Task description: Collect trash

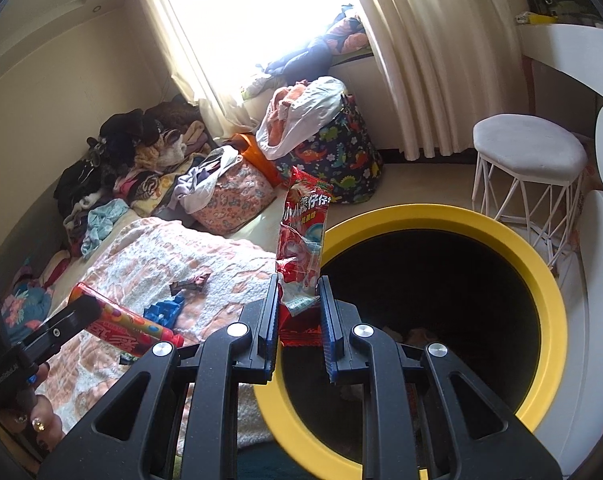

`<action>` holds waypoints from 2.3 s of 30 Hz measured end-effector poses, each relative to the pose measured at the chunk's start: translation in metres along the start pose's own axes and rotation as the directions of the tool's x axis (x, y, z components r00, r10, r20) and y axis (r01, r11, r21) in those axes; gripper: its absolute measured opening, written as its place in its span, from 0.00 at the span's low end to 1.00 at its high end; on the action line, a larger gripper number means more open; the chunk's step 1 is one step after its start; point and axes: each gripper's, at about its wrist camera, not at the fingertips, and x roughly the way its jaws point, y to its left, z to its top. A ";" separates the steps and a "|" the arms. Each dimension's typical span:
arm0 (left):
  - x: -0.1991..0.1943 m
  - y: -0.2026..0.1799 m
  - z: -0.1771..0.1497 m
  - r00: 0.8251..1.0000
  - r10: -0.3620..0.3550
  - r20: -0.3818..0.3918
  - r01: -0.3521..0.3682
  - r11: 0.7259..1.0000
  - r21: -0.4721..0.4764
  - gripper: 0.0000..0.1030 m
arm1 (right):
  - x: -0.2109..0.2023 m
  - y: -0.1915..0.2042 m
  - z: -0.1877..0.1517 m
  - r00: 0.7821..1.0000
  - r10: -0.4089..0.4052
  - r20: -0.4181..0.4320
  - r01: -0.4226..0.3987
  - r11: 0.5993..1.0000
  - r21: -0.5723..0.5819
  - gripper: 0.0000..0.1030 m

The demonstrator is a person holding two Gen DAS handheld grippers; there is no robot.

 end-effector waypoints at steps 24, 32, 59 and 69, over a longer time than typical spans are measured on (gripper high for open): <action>0.033 -0.051 -0.008 0.994 -0.095 -0.051 0.100 0.991 0.095 0.24 | -0.012 -0.053 0.004 0.995 -0.091 0.039 0.086 0.989 0.119 0.17; 0.048 -0.066 -0.012 0.991 -0.117 -0.070 0.125 0.984 0.123 0.24 | -0.012 -0.068 0.003 0.993 -0.115 0.035 0.108 0.981 0.159 0.17; 0.097 -0.058 -0.023 0.987 -0.061 -0.146 0.069 0.996 0.052 0.65 | -0.002 -0.082 -0.006 0.989 -0.148 -0.008 0.147 0.970 0.191 0.56; 0.067 -0.036 -0.018 0.998 0.007 -0.061 -0.005 1.000 0.025 0.88 | -0.005 -0.069 -0.004 0.990 -0.140 0.021 0.135 0.979 0.153 0.59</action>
